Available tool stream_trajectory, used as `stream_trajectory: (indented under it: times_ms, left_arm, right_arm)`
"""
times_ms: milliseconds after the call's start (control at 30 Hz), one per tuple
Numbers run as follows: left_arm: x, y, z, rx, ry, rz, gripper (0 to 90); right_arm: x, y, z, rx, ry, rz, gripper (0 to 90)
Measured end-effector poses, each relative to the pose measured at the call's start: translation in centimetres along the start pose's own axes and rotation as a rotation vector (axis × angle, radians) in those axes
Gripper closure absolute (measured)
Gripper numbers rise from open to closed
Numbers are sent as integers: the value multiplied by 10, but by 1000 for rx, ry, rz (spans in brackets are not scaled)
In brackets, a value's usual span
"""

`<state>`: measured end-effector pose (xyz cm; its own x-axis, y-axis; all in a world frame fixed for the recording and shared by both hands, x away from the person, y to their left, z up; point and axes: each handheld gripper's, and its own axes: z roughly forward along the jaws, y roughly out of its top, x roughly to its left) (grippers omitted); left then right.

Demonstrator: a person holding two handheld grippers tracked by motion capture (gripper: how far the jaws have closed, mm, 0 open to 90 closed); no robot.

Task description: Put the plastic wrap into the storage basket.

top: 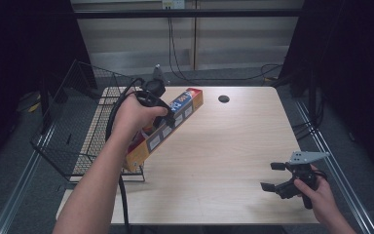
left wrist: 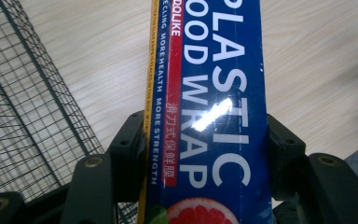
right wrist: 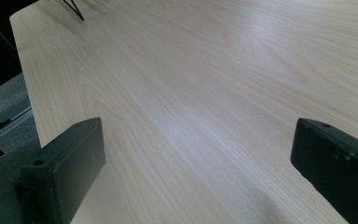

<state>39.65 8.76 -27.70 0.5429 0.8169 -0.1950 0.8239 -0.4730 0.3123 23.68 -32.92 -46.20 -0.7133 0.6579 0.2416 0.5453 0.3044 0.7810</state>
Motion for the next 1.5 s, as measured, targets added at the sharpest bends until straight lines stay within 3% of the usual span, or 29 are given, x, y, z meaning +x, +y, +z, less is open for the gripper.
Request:
stream_trajectory:
  times_ms: [400, 500, 633, 1100, 1500]
  left_arm:
    - [15, -4, -20, -14, 15, -32, 433]
    - [17, -6, -23, -28, 28, -59, 433]
    - [22, -7, -29, -16, 28, -56, 432]
    - [33, -8, -38, -36, 48, -102, 432]
    - [43, -11, -47, -18, 68, -129, 434]
  right_arm:
    - [1, 0, 0, 1, 5, 2, 28]
    - [1, 0, -1, -1, 1, 0, 28]
    - [1, 0, 0, 4, 0, 1, 28]
    - [1, -1, 0, 1, -4, 0, 28]
    - [0, -1, 0, 3, -7, 1, 28]
